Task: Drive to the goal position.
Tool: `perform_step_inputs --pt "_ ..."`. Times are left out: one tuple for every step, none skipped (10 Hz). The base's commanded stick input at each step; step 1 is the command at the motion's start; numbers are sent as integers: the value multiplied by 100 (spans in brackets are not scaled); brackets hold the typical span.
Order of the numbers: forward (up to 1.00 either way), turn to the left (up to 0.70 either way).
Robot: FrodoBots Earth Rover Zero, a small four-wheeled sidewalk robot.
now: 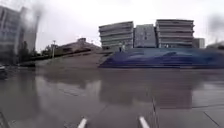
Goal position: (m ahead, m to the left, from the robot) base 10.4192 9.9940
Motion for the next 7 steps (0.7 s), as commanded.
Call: perform_step_inputs --pt "100 37" --pt "100 38" --pt "100 38" --pt "100 21" --pt "100 12" --pt "100 6" --pt "100 1"
